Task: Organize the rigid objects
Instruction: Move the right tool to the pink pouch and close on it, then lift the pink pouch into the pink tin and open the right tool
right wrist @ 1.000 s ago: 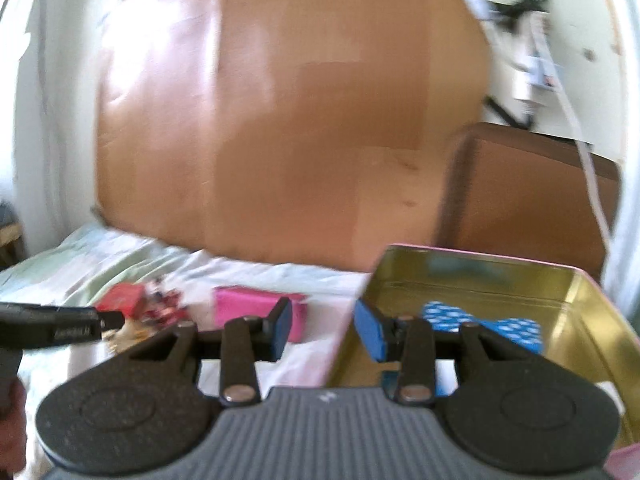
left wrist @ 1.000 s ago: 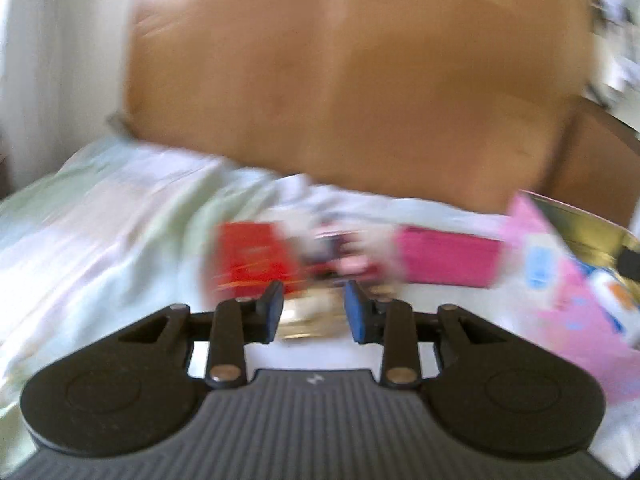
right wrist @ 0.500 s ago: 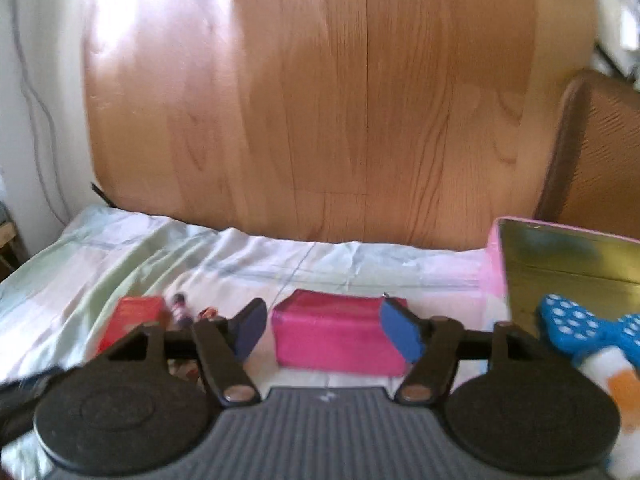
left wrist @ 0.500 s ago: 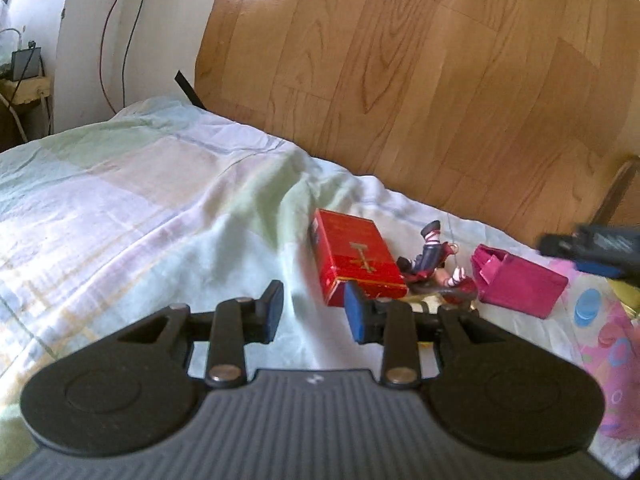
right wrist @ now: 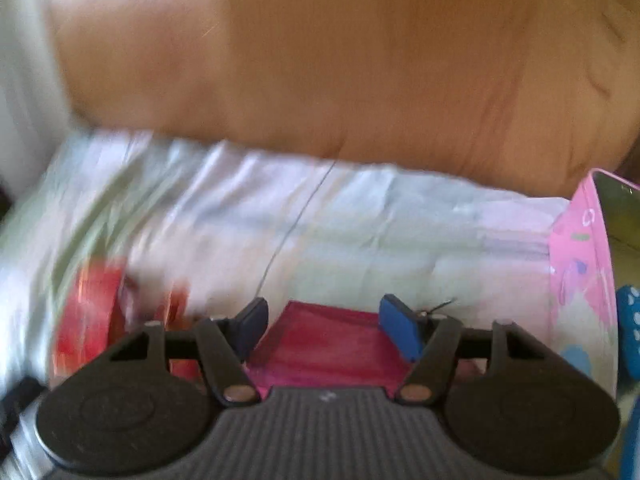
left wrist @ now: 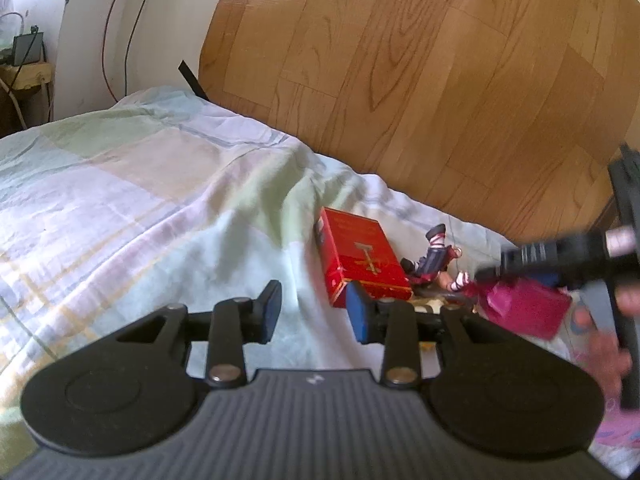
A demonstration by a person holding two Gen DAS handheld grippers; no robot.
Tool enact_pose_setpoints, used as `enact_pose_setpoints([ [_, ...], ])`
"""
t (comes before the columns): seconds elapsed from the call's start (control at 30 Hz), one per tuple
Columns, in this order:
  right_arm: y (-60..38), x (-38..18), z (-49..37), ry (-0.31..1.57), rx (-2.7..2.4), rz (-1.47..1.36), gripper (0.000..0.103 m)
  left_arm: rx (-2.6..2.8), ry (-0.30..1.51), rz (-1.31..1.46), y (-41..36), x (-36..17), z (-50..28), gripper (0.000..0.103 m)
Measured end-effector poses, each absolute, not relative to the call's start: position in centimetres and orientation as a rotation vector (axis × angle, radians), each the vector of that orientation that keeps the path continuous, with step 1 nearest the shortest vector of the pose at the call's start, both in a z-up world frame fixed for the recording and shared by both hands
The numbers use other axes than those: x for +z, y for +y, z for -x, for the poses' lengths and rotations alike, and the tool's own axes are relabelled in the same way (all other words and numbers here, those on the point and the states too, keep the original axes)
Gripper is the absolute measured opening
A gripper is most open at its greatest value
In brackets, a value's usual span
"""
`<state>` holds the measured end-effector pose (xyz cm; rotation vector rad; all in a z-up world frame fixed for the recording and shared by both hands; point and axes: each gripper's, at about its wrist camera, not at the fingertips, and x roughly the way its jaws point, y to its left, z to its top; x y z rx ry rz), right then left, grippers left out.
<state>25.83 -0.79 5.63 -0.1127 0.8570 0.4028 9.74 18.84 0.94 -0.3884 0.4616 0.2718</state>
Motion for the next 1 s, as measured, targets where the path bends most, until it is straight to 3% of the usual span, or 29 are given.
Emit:
enact_pose_setpoints([
  [0.37, -5.9, 5.1, -5.7, 0.708, 0.682, 0.126, 0.064, 0.193, 0.4, 0.307, 17.1, 1.6, -8.9, 0.042],
  [0.43, -8.5, 5.7, -1.9, 0.586, 0.75, 0.041, 0.078, 0.149, 0.417, 0.289, 16.5, 1.7, -8.8, 0.042],
  [0.53, -12.5, 6.3, 2.2, 0.414, 0.743, -0.003, 0.083, 0.078, 0.421, 0.289, 15.6, 2.4, -6.9, 0.042],
  [0.67, -16.0, 6.1, 3.5, 0.366, 0.717, 0.024, 0.082, -0.062, 0.413, 0.262, 13.3, 3.1, -3.2, 0.042],
  [0.8, -17.2, 5.0, 1.6, 0.431, 0.732, -0.001, 0.074, -0.205, 0.438, 0.214, 10.3, 2.9, -0.6, 0.041],
  [1.0, -18.5, 2.9, -0.9, 0.5, 0.796, -0.037, 0.072, -0.302, 0.463, 0.145, 6.9, 2.1, 0.5, 0.039],
])
